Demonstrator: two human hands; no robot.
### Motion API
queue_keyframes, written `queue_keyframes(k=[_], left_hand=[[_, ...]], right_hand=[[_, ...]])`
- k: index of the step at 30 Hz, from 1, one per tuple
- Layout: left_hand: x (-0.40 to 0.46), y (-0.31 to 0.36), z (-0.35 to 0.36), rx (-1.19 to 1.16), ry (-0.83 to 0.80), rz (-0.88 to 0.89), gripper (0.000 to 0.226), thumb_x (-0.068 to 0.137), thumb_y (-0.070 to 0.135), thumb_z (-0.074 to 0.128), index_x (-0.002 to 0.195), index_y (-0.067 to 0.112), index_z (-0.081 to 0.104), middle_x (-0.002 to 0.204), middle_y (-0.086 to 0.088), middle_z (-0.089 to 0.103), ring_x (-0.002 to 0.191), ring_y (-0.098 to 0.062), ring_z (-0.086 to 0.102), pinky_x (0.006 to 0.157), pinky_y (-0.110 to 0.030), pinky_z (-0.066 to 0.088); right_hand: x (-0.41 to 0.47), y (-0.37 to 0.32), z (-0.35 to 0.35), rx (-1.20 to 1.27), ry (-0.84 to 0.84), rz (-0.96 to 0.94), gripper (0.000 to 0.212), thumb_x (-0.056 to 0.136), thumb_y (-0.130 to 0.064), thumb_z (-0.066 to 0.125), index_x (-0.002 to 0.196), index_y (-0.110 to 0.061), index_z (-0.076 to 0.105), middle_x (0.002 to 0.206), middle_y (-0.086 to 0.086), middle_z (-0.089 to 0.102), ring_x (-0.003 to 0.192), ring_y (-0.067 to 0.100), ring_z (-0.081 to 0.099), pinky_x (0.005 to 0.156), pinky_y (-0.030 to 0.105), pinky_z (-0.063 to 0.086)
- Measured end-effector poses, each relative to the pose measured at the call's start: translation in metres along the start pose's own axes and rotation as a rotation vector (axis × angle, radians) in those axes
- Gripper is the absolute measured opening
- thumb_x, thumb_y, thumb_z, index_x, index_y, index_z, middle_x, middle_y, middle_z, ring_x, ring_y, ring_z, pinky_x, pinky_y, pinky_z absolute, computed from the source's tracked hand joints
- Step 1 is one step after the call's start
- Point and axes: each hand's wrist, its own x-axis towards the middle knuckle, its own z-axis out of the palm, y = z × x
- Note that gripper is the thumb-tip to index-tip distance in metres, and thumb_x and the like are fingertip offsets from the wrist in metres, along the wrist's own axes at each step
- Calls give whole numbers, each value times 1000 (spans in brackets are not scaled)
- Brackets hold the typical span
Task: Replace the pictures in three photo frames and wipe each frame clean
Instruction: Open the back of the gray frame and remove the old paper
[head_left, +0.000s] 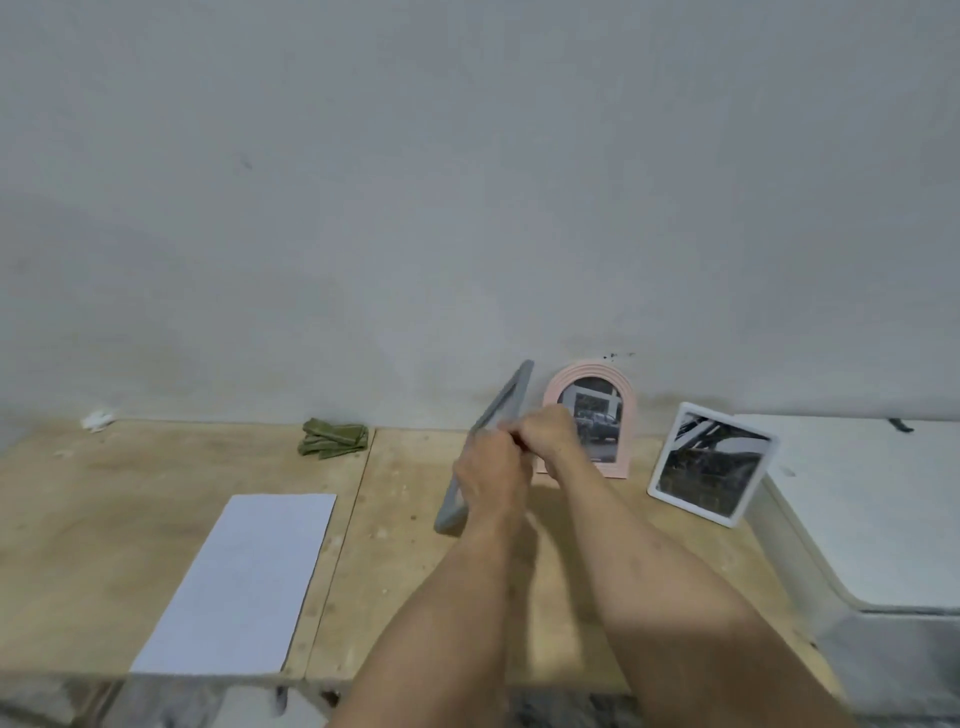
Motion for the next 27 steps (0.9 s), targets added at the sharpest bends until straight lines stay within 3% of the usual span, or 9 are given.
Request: queue_keyframes(k=[2,4,7,11,14,16,19,21,27], left_hand=[[4,-18,-16,20,52,-46,24,96,15,50,108,8,69,113,-11,69,106,-32,66,81,-36,50],[10,-42,-30,-69,71,-141,20,92,11,53,100,8,71,105,-13,71,100,-34,68,75,-35,50],[20,-80,-42,-345,69,-301,19,87,15,58,82,6,73,91,-17,73,88,-37,68,66,-31,45],[22,-128,-40,-661,80,-497,27,84,14,65,58,8,61,77,-14,64,77,-31,60,69,-33,47],[19,-167,-20,-840,13,-649,17,83,13,70,71,2,64,85,-15,65,79,-28,59,65,-33,47],[17,-193,2,-922,-48,-728,16,82,13,72,85,-3,70,93,-18,71,87,-32,67,76,-42,56],[5,-225,36,-936,-145,-824,18,84,14,71,77,-2,68,78,-17,70,79,-33,69,75,-42,54],[-8,-238,53,-906,-216,-847,30,89,16,67,62,6,59,60,-12,60,61,-27,57,64,-37,43],[-33,-267,107,-711,-373,-799,28,89,24,65,64,10,66,86,-17,70,81,-30,62,77,-40,52]], right_hand=[[-5,-7,-1,33,-139,-27,16,75,-19,76,79,-5,69,73,10,66,63,21,60,62,38,49],[-8,0,-8,-21,-232,13,27,83,-33,69,98,-11,68,96,10,69,75,19,60,63,28,42],[-6,32,-21,-19,-150,114,40,90,-28,62,121,-3,60,119,10,60,100,27,58,70,29,43],[-29,76,-27,21,-39,265,46,99,-23,46,133,8,46,137,11,48,129,35,44,103,37,37],[-27,110,-16,91,-76,346,36,98,-18,49,121,9,57,108,19,62,87,32,63,70,33,51],[-12,137,-6,133,-57,399,28,92,-13,55,105,9,66,90,20,67,66,27,62,55,28,49],[13,185,3,49,19,427,21,87,-9,54,70,-5,64,91,24,68,72,29,60,64,36,47],[8,207,9,-14,34,467,21,89,-13,54,69,-13,60,88,15,67,78,28,62,76,40,55],[-13,258,27,-138,89,568,22,90,-13,55,79,3,65,87,23,68,84,39,66,77,51,56]])
